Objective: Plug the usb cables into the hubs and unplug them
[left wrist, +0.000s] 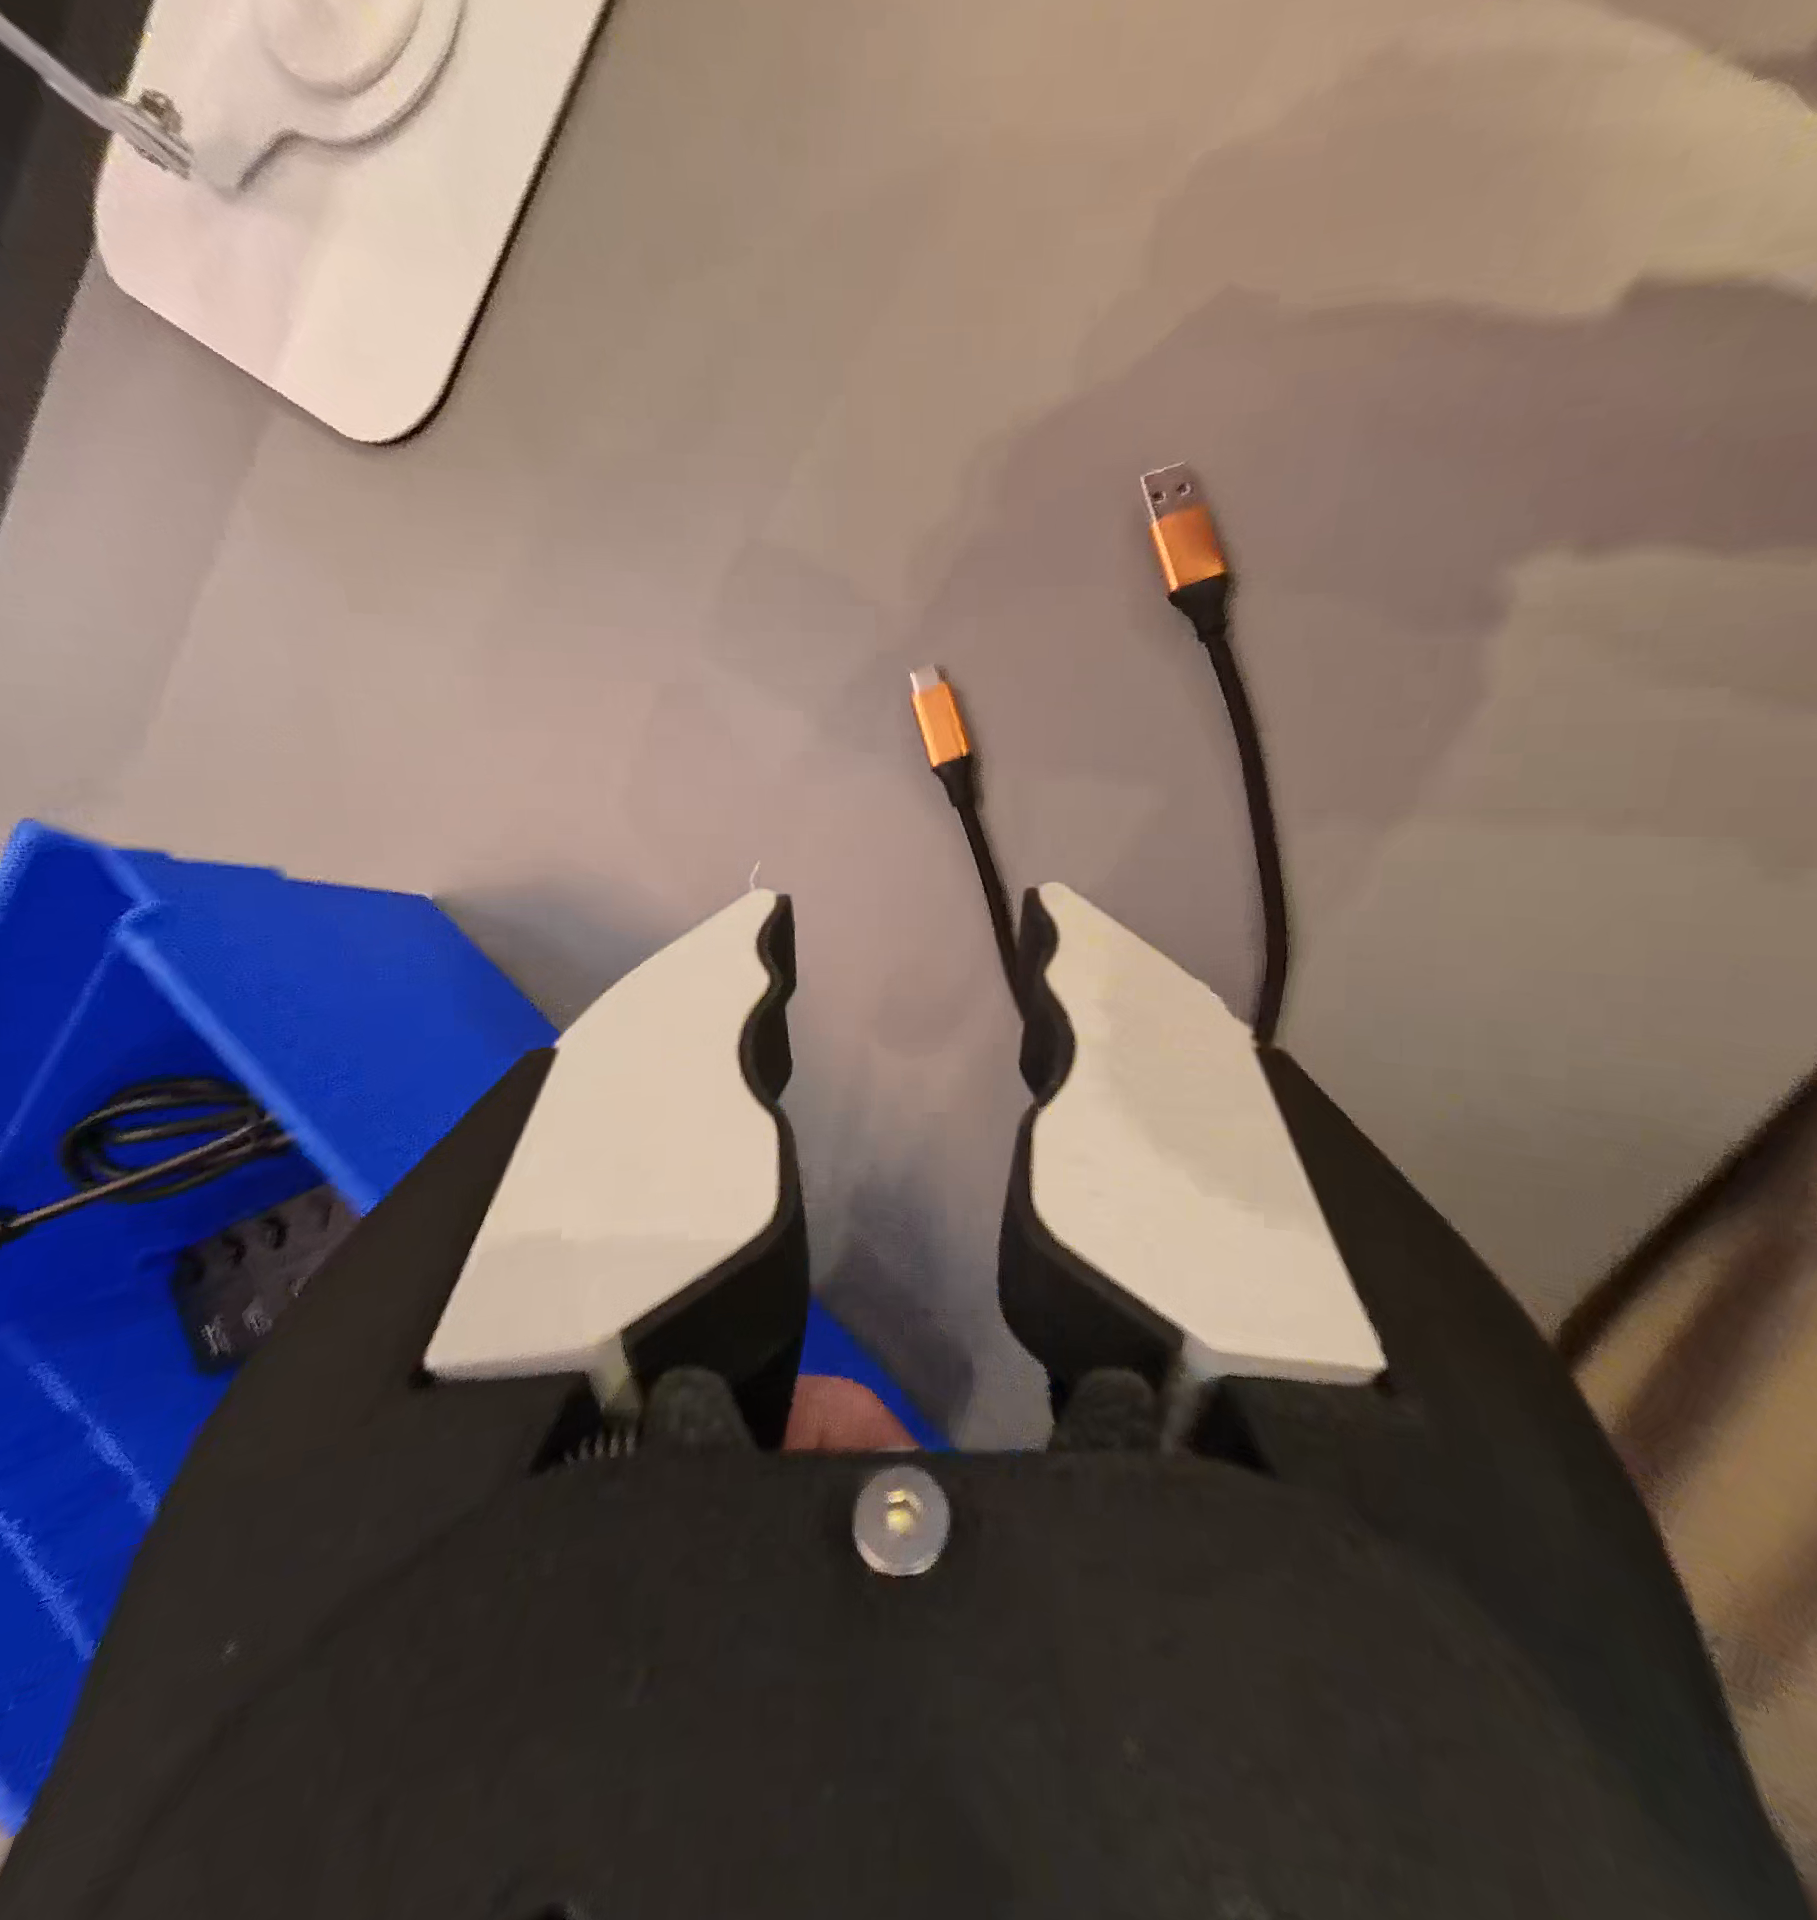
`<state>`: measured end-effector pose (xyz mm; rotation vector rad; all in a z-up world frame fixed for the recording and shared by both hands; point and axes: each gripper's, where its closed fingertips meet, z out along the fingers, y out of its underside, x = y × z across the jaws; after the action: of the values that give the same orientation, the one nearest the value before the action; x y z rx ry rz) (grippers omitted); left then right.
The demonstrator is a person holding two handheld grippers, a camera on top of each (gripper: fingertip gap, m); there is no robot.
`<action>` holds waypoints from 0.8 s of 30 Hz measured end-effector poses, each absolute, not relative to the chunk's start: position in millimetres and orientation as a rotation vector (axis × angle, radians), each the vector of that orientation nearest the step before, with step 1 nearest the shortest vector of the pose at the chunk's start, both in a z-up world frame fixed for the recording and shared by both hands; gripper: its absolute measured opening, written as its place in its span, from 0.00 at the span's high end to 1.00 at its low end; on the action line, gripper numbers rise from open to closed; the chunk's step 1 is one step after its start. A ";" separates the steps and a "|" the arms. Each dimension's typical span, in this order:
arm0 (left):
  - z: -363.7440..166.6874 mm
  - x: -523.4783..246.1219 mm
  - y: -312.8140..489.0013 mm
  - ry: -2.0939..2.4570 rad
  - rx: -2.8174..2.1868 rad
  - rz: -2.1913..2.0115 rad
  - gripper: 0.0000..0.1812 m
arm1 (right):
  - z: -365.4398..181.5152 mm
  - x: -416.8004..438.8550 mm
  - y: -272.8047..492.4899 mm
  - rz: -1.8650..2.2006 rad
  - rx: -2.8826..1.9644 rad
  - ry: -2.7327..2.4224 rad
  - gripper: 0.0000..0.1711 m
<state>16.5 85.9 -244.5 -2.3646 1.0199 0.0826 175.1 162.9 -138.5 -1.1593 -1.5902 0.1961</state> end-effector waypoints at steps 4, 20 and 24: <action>-278.7 33.3 102.8 0.978 -2.394 0.113 0.78 | -141.0 173.9 162.3 0.163 -1.149 -1.606 0.94; -321.0 32.2 119.6 0.928 -2.426 0.138 0.96 | -138.5 170.6 159.9 0.161 -1.129 -1.604 0.94; -297.5 37.2 123.6 0.903 -2.356 0.083 0.96 | -136.5 172.1 159.8 0.157 -1.123 -1.600 0.94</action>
<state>37.2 123.6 -297.5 -2.3563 0.9031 0.0832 172.1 159.8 -136.5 -1.1227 -1.5997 0.1570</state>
